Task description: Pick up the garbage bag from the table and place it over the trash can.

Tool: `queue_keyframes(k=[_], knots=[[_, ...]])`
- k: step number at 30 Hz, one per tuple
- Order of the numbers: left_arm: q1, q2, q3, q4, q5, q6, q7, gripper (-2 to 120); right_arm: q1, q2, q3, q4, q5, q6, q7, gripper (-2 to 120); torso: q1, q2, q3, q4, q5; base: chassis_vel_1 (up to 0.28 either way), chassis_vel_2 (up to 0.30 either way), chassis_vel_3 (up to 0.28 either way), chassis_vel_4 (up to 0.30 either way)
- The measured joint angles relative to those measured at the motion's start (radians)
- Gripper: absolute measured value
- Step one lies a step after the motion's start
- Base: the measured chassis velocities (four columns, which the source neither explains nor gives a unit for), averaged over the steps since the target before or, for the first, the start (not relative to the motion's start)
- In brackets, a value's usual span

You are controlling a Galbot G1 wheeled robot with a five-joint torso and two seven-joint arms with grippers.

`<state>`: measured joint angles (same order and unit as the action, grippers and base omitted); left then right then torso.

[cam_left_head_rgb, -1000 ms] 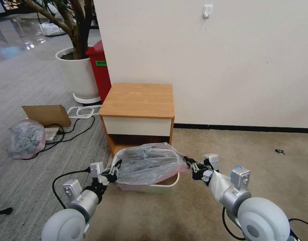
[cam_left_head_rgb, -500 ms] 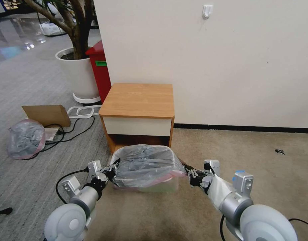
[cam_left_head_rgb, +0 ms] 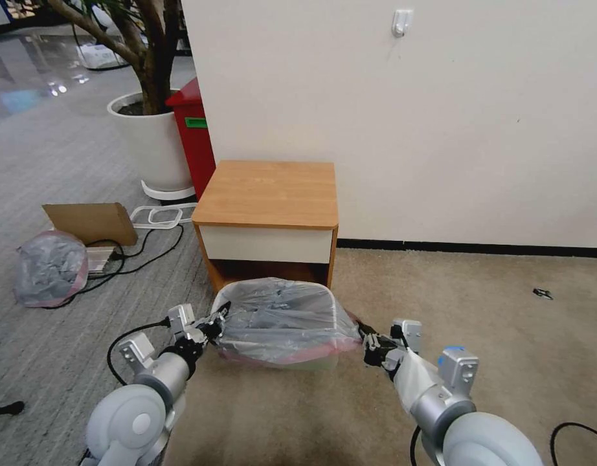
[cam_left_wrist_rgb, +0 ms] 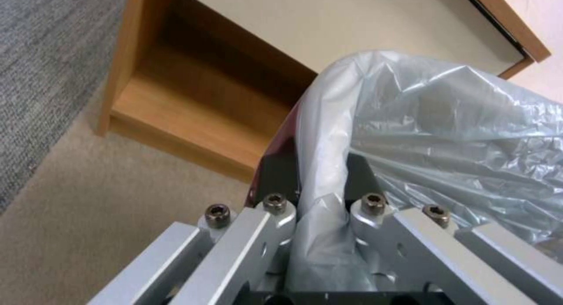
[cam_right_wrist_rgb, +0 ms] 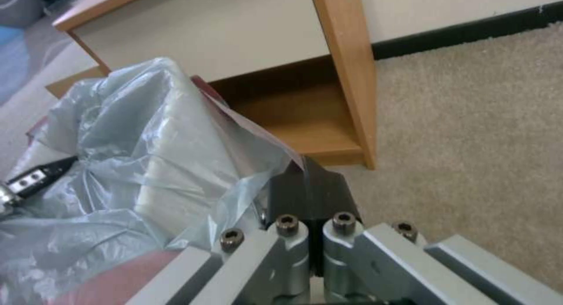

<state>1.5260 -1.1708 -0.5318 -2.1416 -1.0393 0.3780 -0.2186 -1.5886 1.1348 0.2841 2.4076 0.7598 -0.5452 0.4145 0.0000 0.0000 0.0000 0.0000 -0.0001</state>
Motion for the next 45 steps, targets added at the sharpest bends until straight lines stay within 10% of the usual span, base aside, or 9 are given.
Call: queue_keyframes(k=[4, 12, 30, 38, 45], knots=[[0.0, -0.006, 0.002, -0.004, -0.004, 0.001, 0.001, 6, -0.001, -0.001, -0.01, -0.048, -0.075, 0.034, -0.036, 0, 0.0, 0.0, 0.0, 0.0, 0.0001, 0.0, 0.0, 0.0, 0.0], [0.007, -0.009, -0.003, -0.012, -0.007, 0.002, 0.0, 6, -0.007, 0.056, -0.025, -0.218, -0.484, 0.409, -0.269, 0, 0.0, 0.0, 0.0, 0.0, 0.0002, 0.0, 0.0, 0.0, 0.0], [0.009, 0.001, 0.004, -0.014, 0.051, -0.023, 0.009, 6, -0.056, 0.079, -0.063, -0.008, 0.103, 0.051, 0.12, 0, 0.0, 0.0, 0.0, -0.0001, 0.0, 0.0, 0.0, 0.0, 0.0], [0.036, 0.0, -0.005, -0.056, 0.04, -0.013, 0.023, 6, -0.041, 0.119, -0.065, -0.059, 0.059, 0.139, 0.106, 0, 0.0, 0.0, 0.0, 0.0, 0.0002, 0.0, 0.0, 0.0, 0.0], [0.049, -0.003, -0.016, -0.074, -0.037, -0.001, -0.001, 6, -0.046, 0.165, -0.073, -0.195, -0.279, 0.441, -0.117, 0, 0.0, 0.0, 0.0, 0.0, 0.0001, 0.0, 0.0, 0.0, 0.0]])
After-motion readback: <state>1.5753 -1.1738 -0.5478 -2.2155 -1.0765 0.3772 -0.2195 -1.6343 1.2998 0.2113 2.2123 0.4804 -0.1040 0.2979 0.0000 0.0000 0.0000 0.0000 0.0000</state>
